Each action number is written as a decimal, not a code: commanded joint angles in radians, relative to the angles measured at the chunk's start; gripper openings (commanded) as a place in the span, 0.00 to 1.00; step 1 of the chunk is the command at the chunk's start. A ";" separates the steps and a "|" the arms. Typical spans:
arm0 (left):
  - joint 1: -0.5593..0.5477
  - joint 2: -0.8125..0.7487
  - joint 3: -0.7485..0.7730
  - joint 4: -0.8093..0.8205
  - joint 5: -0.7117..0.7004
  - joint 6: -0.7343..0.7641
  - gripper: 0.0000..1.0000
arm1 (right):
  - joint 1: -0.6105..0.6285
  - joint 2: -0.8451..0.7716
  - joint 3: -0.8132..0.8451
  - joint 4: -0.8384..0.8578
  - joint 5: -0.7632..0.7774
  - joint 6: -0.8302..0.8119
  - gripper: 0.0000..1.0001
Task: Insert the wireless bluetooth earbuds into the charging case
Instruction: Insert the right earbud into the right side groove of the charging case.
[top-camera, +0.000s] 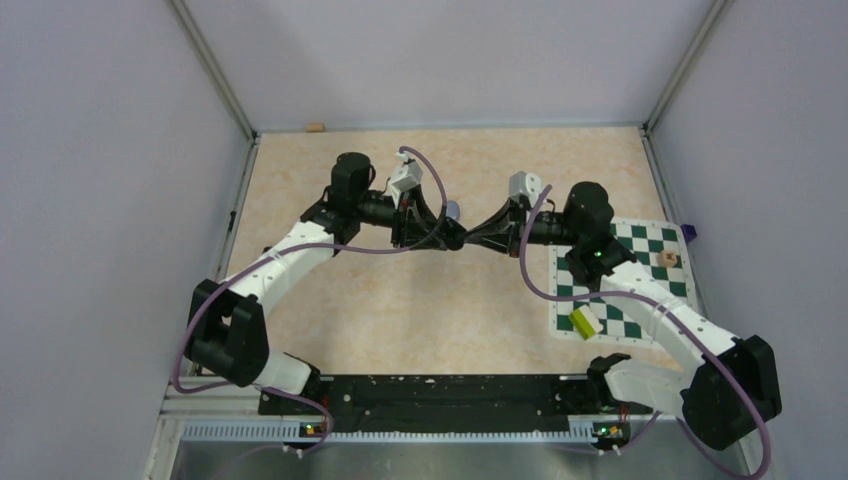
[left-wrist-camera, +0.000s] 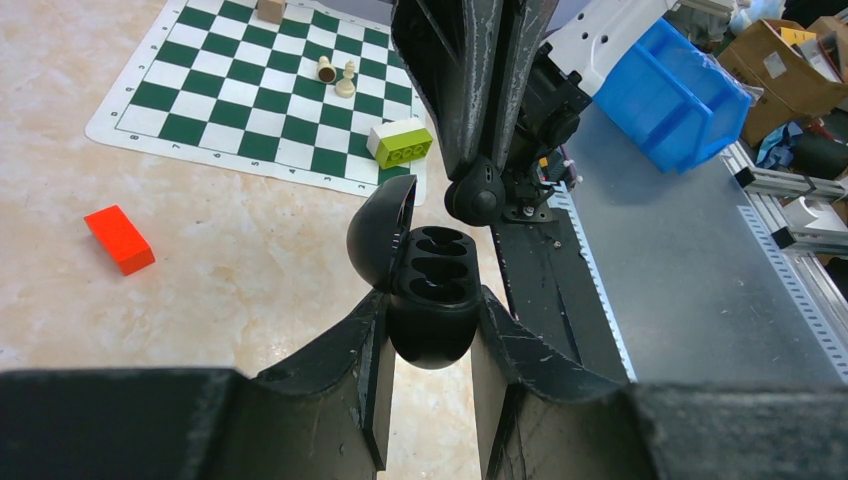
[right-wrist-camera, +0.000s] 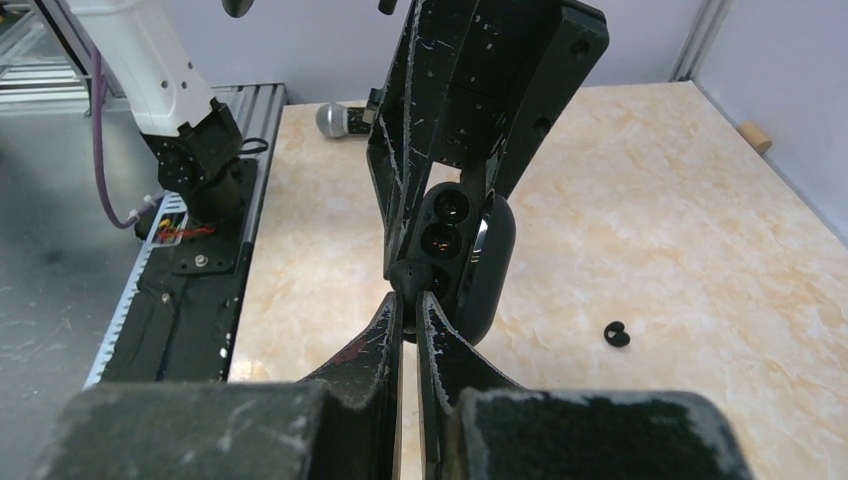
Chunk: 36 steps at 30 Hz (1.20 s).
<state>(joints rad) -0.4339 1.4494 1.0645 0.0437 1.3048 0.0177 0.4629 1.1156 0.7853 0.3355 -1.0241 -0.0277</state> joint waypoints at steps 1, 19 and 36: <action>-0.006 -0.009 0.043 0.013 0.019 0.005 0.00 | 0.018 0.005 0.008 0.008 0.001 -0.029 0.02; -0.006 -0.018 0.046 -0.001 -0.010 0.016 0.00 | 0.029 0.024 0.011 -0.011 0.012 -0.052 0.02; -0.006 -0.027 0.049 -0.016 -0.016 0.034 0.00 | 0.038 0.037 0.020 -0.041 0.047 -0.078 0.00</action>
<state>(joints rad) -0.4355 1.4490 1.0679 0.0063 1.2808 0.0307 0.4828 1.1419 0.7853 0.2962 -0.9859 -0.0818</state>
